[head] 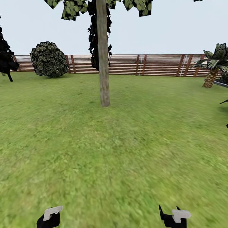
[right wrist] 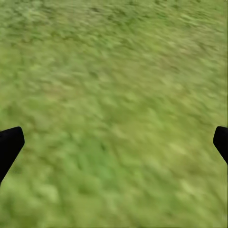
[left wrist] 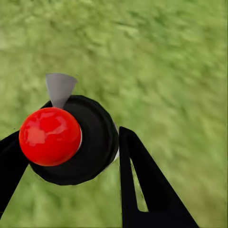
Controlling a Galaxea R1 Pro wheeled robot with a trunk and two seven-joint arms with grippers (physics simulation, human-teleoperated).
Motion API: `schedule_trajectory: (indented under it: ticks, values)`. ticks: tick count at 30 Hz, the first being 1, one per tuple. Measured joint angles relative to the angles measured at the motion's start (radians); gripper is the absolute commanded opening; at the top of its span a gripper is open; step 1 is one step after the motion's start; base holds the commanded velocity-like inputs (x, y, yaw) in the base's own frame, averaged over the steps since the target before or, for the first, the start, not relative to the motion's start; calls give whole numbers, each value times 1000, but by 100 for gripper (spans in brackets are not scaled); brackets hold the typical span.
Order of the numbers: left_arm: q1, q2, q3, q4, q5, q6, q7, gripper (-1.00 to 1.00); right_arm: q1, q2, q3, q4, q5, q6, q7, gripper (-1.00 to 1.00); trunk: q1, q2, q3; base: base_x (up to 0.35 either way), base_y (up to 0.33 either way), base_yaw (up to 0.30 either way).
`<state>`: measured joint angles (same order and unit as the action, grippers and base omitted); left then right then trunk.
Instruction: In the garden, pick up the pesticide atomizer on the floor and spray pesticide onto both trees until each tree trunk is fully covered.
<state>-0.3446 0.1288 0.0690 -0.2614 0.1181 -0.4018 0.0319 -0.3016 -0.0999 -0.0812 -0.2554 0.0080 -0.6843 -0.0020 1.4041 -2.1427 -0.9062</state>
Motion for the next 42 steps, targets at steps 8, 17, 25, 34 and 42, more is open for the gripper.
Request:
schedule_trajectory:
  ticks: [8,17,25,34,42]
  values:
    - [0,0,0,0,2,0,0,-100,0,0,0,0,0,0,0,100,0,0,0,337,0,0]
    - [0,0,0,0,2,0,0,-100,0,0,0,0,0,0,0,100,0,0,0,337,0,0]
    - [0,0,0,0,2,0,0,-100,0,0,0,0,0,0,0,100,0,0,0,337,0,0]
    - [0,0,0,0,4,0,0,-100,0,0,1,0,0,0,0,100,0,0,0,337,0,0]
    - [0,0,0,0,4,0,0,-100,0,0,0,0,0,0,0,100,0,0,0,337,0,0]
